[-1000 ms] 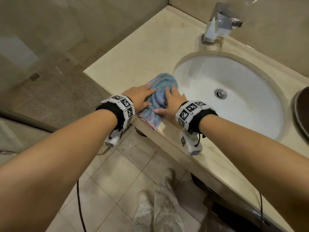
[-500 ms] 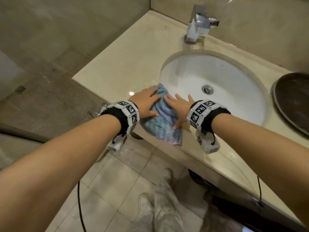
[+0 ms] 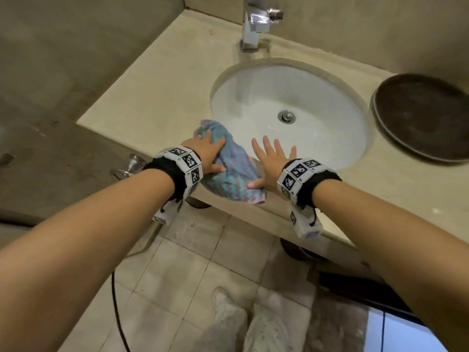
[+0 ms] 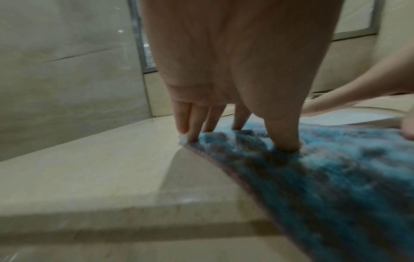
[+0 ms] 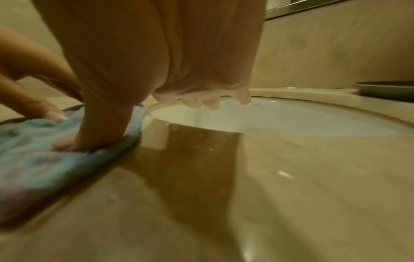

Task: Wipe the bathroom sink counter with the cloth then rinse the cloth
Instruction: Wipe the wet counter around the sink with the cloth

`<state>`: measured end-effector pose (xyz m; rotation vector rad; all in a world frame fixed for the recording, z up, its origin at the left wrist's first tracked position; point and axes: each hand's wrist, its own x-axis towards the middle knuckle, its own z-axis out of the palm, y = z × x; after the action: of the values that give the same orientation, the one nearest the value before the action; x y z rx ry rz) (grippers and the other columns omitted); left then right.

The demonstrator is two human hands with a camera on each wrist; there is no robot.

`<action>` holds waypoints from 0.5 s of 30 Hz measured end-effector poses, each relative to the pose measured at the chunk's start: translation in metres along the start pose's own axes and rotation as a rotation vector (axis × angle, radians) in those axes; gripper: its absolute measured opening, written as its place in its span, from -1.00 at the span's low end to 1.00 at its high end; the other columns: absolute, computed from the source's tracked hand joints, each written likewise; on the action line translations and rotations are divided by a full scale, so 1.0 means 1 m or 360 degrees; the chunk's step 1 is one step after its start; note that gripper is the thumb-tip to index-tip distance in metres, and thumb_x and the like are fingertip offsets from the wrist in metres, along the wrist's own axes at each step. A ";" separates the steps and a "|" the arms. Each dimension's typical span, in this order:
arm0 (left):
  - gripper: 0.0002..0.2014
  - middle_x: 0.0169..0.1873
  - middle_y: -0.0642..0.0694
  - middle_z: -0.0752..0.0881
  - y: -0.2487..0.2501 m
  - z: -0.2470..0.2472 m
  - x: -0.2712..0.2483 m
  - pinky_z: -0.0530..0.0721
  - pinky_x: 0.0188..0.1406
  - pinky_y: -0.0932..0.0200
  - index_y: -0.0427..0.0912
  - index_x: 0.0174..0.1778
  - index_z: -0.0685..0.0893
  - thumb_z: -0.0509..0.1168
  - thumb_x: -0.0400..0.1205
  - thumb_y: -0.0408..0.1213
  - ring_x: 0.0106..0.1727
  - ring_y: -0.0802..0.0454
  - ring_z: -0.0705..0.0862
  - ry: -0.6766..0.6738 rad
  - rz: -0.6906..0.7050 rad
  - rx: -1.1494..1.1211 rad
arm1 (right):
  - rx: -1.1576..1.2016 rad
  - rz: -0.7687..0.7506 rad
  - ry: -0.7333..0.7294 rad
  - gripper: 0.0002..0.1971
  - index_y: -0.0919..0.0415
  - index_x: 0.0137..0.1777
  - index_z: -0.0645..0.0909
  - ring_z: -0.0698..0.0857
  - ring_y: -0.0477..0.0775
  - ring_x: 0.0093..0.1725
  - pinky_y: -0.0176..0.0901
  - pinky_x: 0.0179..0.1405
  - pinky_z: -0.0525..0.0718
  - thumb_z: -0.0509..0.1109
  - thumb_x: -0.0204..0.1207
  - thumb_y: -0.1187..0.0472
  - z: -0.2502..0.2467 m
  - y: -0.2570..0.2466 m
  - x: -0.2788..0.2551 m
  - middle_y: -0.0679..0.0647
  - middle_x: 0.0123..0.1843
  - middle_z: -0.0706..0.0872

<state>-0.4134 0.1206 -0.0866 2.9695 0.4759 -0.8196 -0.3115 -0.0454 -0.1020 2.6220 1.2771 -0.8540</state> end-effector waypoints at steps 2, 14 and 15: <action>-0.25 0.40 -0.30 0.49 0.015 -0.005 -0.004 0.60 0.00 -0.03 -0.13 0.53 0.25 0.18 0.54 0.28 0.28 -0.27 0.59 0.0107 0.0018 0.0157 | -0.0012 0.0051 -0.0016 0.17 -0.05 0.64 -0.40 -0.28 0.28 0.68 0.51 0.56 -0.21 0.42 0.33 -0.32 0.001 0.019 -0.009 0.09 0.70 -0.36; -0.55 0.18 -0.24 0.50 0.093 -0.015 -0.006 0.51 0.00 -0.02 -0.15 0.24 0.50 0.29 0.56 0.08 0.21 -0.24 0.52 0.0195 0.0011 -0.0158 | -0.0201 0.0204 -0.0146 0.21 -0.06 0.66 -0.30 -0.23 0.25 0.69 0.40 0.61 -0.19 0.45 0.23 -0.38 -0.003 0.129 -0.050 0.10 0.71 -0.31; -0.53 0.19 -0.25 0.48 0.100 -0.014 -0.008 0.52 0.04 -0.04 -0.16 0.24 0.50 0.29 0.56 0.09 0.22 -0.24 0.49 0.0232 0.0027 -0.0155 | -0.0235 0.0213 -0.0147 0.21 -0.05 0.66 -0.29 -0.22 0.24 0.70 0.39 0.62 -0.17 0.45 0.22 -0.39 -0.005 0.139 -0.050 0.10 0.71 -0.30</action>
<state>-0.3826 0.0243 -0.0763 2.9507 0.4800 -0.5638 -0.2292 -0.1683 -0.0915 2.4895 1.0843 -0.8152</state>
